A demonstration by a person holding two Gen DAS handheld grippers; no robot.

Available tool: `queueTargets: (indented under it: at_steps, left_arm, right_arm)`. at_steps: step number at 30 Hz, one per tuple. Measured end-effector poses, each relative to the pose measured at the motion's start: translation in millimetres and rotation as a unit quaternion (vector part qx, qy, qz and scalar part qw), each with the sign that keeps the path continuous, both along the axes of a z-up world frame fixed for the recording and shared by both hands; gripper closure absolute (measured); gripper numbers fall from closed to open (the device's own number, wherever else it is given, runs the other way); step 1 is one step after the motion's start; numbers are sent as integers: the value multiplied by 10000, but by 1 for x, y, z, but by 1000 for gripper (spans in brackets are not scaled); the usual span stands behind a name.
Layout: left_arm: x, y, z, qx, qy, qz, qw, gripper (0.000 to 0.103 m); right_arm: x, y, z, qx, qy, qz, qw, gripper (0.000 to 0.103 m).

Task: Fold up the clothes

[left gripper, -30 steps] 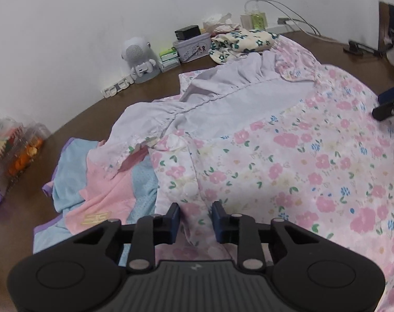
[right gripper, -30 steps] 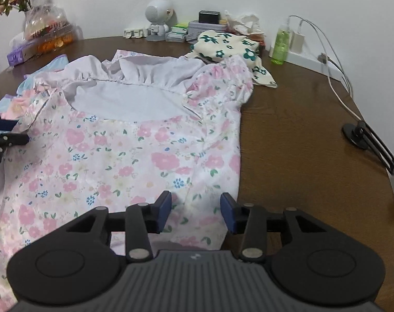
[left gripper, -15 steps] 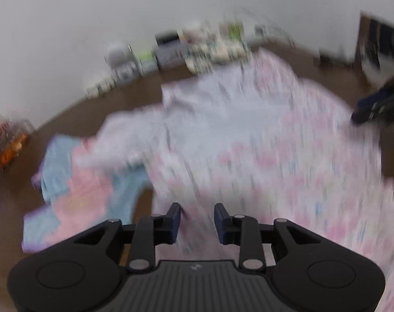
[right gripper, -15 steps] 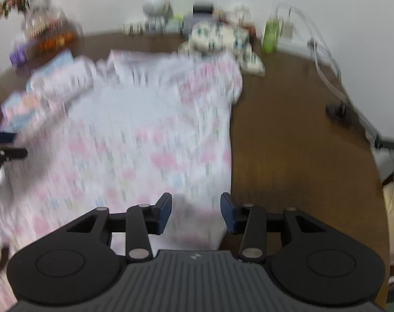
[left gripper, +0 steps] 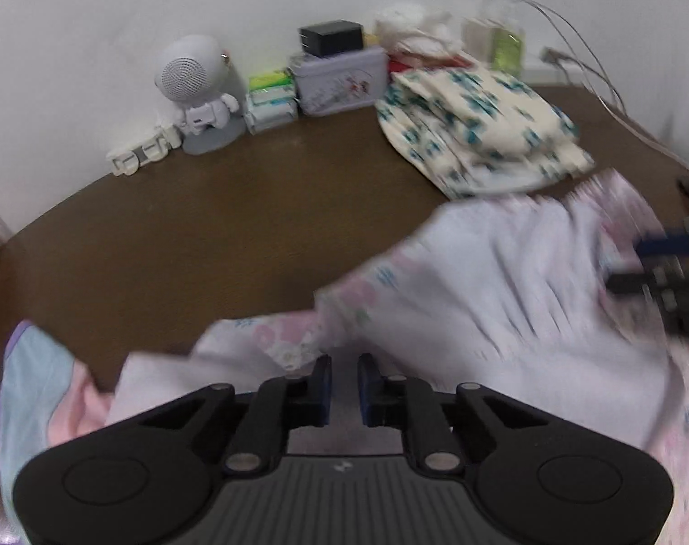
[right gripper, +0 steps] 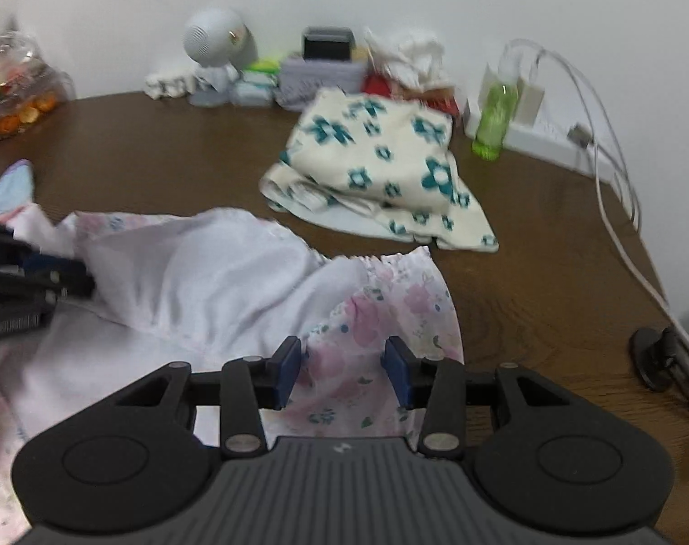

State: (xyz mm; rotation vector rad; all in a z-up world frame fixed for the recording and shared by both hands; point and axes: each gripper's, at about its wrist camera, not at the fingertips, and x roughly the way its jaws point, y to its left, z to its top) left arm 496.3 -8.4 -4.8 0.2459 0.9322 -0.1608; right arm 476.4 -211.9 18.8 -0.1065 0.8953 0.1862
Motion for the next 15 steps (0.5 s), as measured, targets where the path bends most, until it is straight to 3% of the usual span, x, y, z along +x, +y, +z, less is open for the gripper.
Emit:
queueTargets:
  at_steps: [7,10,12,13,14,15]
  left_arm:
    - [47,11,13,-159,-781,793,9937,88]
    - [58,21,14,-430,-856,1225,9878,88]
    - [54,26,18,-713,-742,1086,9887,85]
    - [49,27,22,-835,-712,901,9899,82]
    - [42,27,26,-894,-654,670,9916,70]
    - [33,26,30,-891,-579,403,9935,49]
  right_arm:
    - [-7,-11,-10,220,-37,60,9997,62]
    - [-9,-13,-8,299,-60,22,9995,62]
    - [-12,-18,-3,462,-130,-24,9988,61]
    - [-15,-22,2,540,-230,-41,9983,61]
    - [-17,-24,7,551,-332,-67,9979,58]
    - [-19,-27,11,506,-441,-105,9977,55]
